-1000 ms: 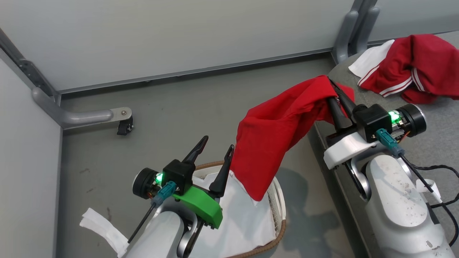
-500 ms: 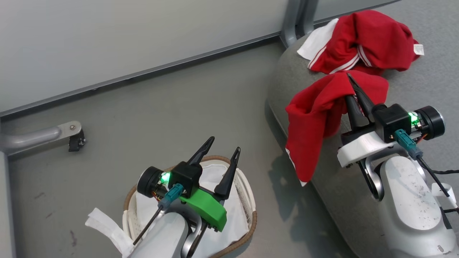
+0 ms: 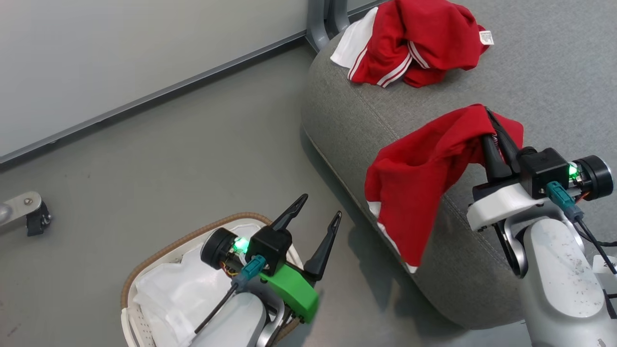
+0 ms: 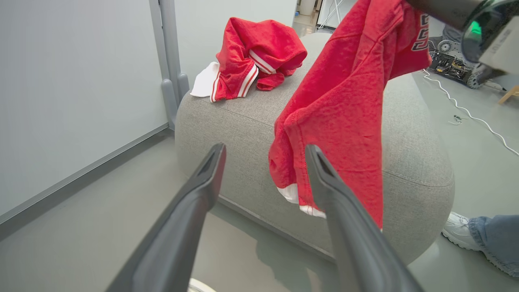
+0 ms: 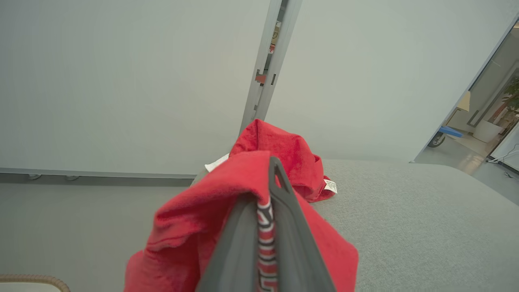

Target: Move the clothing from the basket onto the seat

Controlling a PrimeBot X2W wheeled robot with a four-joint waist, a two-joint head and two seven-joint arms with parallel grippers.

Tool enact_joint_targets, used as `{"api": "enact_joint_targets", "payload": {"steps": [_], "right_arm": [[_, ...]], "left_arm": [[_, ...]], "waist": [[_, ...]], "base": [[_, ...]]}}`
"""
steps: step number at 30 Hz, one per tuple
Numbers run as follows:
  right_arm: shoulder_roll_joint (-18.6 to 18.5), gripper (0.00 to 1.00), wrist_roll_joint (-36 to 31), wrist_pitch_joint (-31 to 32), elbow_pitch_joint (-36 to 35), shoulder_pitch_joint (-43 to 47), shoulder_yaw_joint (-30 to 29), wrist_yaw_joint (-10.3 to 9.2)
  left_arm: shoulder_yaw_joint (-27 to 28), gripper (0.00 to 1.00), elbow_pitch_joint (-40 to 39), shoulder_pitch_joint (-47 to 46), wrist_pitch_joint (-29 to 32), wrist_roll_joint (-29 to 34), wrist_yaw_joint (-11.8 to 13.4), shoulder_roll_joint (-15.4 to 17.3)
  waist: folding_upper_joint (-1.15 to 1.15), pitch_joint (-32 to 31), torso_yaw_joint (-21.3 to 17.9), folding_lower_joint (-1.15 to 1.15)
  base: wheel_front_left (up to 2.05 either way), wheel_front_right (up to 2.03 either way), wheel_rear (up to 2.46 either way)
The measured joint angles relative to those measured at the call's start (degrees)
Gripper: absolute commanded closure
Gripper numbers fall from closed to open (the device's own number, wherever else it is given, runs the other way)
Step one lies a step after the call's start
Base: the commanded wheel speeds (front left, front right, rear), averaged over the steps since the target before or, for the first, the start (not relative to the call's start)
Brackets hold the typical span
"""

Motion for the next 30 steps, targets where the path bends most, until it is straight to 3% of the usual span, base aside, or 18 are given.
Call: {"api": "enact_joint_targets", "payload": {"steps": [9, 15, 19, 25, 30], "right_arm": [[-4.37, 1.00, -1.01, 0.00, -0.80, -5.87, -3.91, 0.00], [-12.40, 1.00, -2.09, 0.00, -0.80, -18.48, -6.93, 0.00], [-13.92, 1.00, -1.51, -0.01, -0.96, -25.86, -9.75, 0.00], [-20.40, 1.00, -1.43, -0.01, 2.97, -35.62, -15.32, 0.00], [-25.29, 1.00, -2.47, -0.01, 7.69, -38.31, -18.56, 0.00]], "left_arm": [[-0.68, 0.00, -0.41, -2.06, 0.00, 0.48, -0.01, 0.73], [-0.74, 0.00, -2.00, -4.70, 0.01, 1.96, -0.01, 2.34], [-0.47, 0.00, -3.43, -6.19, 0.00, 2.48, -0.01, 3.36], [-0.89, 0.00, -5.49, -9.08, 0.00, 3.68, -0.01, 4.17], [-1.14, 0.00, -6.19, -10.54, 0.00, 4.43, -0.01, 5.05]], "waist": [[0.00, 3.08, 2.01, 0.00], [0.00, 7.54, 4.33, 0.00], [0.00, 10.49, 5.44, 0.00], [0.00, 15.77, 7.07, 0.00], [0.00, 19.96, 8.37, 0.01]], "base": [[0.00, 0.00, 0.00], [0.00, 0.00, 0.00], [0.00, 0.00, 0.00], [0.00, 0.00, 0.00], [0.00, 0.00, 0.00]]}}
